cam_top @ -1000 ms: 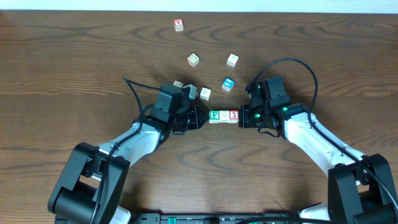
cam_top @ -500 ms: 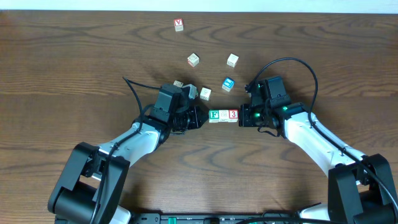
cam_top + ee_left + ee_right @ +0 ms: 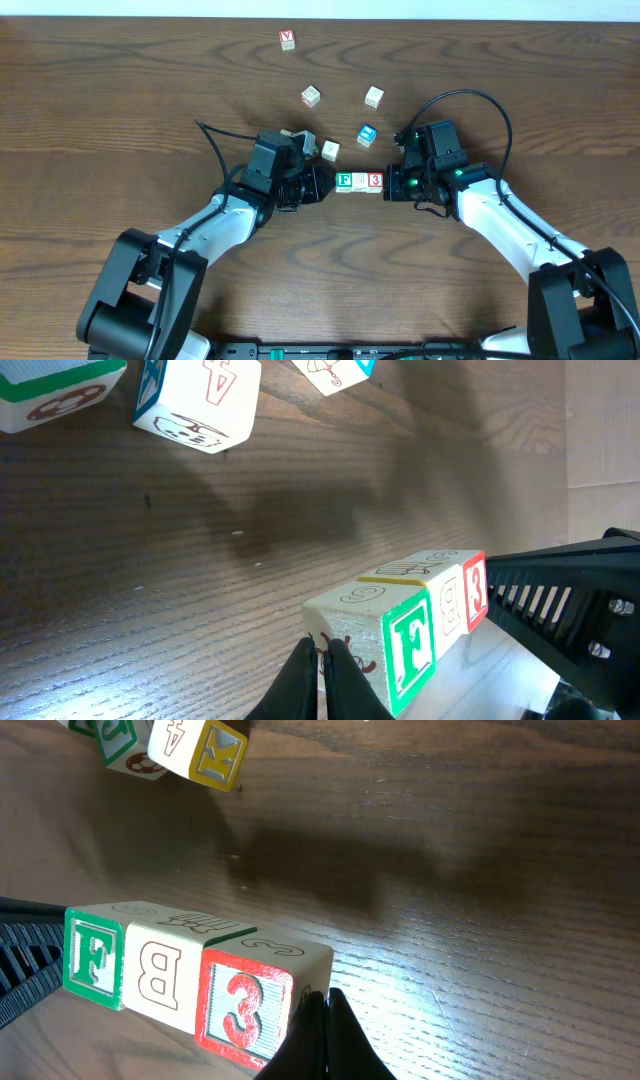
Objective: Lift 3 blocks
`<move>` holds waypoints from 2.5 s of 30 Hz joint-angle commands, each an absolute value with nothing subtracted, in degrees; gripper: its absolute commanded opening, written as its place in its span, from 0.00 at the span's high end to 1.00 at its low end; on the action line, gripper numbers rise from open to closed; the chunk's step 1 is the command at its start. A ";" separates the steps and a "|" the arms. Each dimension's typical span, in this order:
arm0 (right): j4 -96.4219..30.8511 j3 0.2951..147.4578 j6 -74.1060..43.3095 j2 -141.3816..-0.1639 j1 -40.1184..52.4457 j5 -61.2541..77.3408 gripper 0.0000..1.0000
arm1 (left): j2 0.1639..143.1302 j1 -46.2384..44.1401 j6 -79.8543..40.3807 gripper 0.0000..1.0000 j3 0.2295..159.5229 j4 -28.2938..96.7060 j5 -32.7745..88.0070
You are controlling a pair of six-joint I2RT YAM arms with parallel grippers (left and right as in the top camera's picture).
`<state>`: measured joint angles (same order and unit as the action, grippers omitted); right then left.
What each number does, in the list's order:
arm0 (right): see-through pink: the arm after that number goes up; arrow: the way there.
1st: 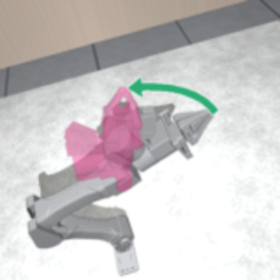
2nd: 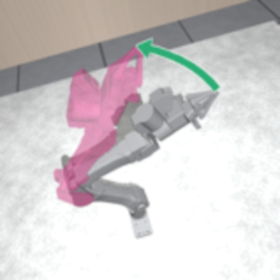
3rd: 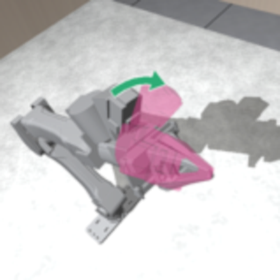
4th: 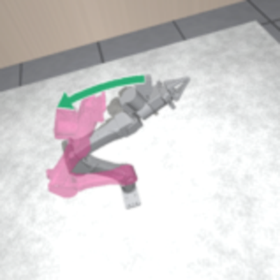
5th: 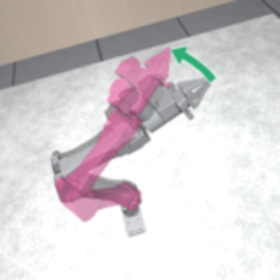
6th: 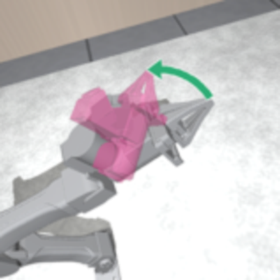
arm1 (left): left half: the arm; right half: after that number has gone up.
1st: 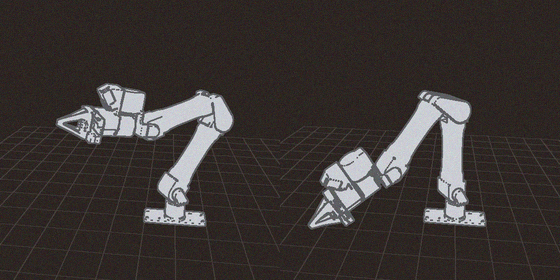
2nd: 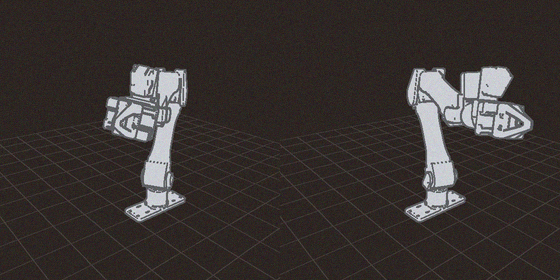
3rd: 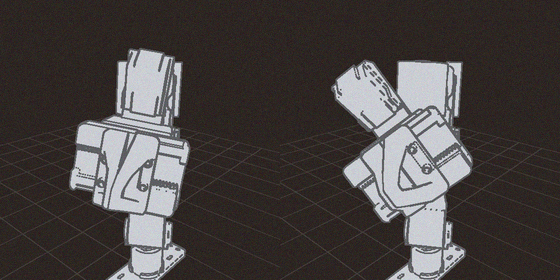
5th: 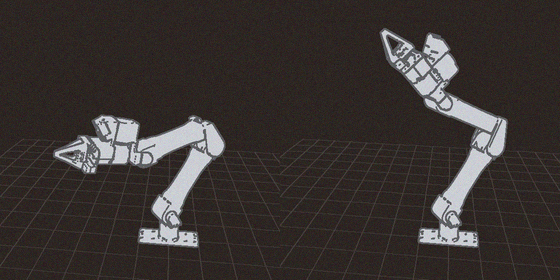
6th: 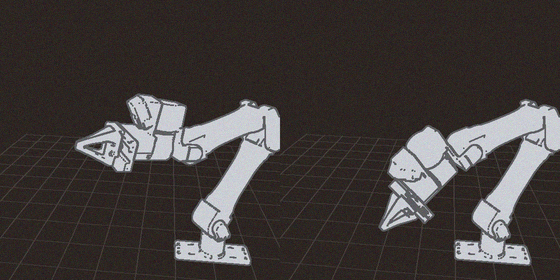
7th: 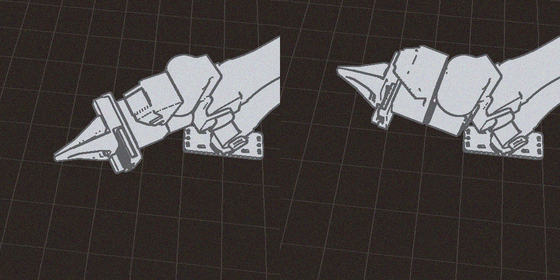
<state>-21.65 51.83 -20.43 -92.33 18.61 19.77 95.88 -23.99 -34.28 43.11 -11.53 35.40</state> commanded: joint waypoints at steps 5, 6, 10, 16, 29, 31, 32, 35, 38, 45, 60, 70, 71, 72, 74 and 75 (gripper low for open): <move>-20.60 55.20 -20.99 -91.70 21.87 35.48 0.99 | 95.02 -26.24 -33.76 0.93 47.62 -12.91 42.87; -20.62 55.29 -21.02 -91.70 21.87 35.48 0.99 | 95.02 -26.24 -33.76 0.93 47.66 -12.91 42.87; -20.62 55.42 -21.02 -91.70 21.87 35.48 0.99 | 95.02 -26.24 -33.78 0.93 47.66 -12.91 42.87; -20.60 55.51 -21.02 -91.70 21.87 35.55 0.99 | 95.02 -26.24 -33.80 0.93 47.83 -12.91 42.87; -22.13 57.60 -20.97 -91.70 21.87 36.34 0.99 | 95.02 -26.24 -34.22 0.93 48.14 -12.88 42.89; -22.59 58.17 -20.95 -91.70 21.87 36.34 0.99 | 95.02 -26.24 -34.22 0.93 48.14 -12.88 42.89; -22.74 58.37 -20.95 -91.70 21.87 36.34 0.99 | 95.02 -26.24 -34.22 0.93 48.14 -12.88 42.89; -22.74 58.59 -20.95 -91.70 21.87 36.34 0.99 | 95.00 -26.24 -34.22 0.93 48.14 -12.91 42.89; -22.79 58.61 -20.95 -91.70 21.87 36.34 0.99 | 94.80 -26.24 -34.22 0.93 48.16 -12.91 42.89; -23.40 58.61 -20.91 -91.70 21.87 36.32 0.99 | 93.93 -26.24 -34.20 0.93 48.36 -12.88 42.87; -25.10 58.61 -19.66 -91.70 21.87 35.94 0.99 | 93.41 -26.24 -34.41 0.93 48.69 -12.82 42.89; -25.28 58.61 -19.66 -91.70 21.87 35.44 0.99 | 92.03 -26.24 -34.39 0.93 48.88 -12.49 42.85; -25.28 58.61 -19.66 -91.70 21.85 35.46 0.99 | 91.98 -26.24 -34.39 0.93 48.88 -12.49 42.85; -25.28 58.61 -19.66 -91.70 21.85 35.46 0.99 | 91.94 -26.24 -34.39 0.93 48.88 -12.49 42.85; -25.28 58.61 -19.66 -91.70 21.85 35.46 0.99 | 91.92 -26.24 -34.41 0.93 48.90 -12.49 42.85; -25.26 58.63 -19.68 -91.70 21.85 35.46 0.99 | 91.92 -26.24 -34.41 0.93 48.90 -12.49 42.85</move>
<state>-26.04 57.39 -20.32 -92.07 18.59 20.73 94.26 -23.64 -34.50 44.47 -10.48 32.58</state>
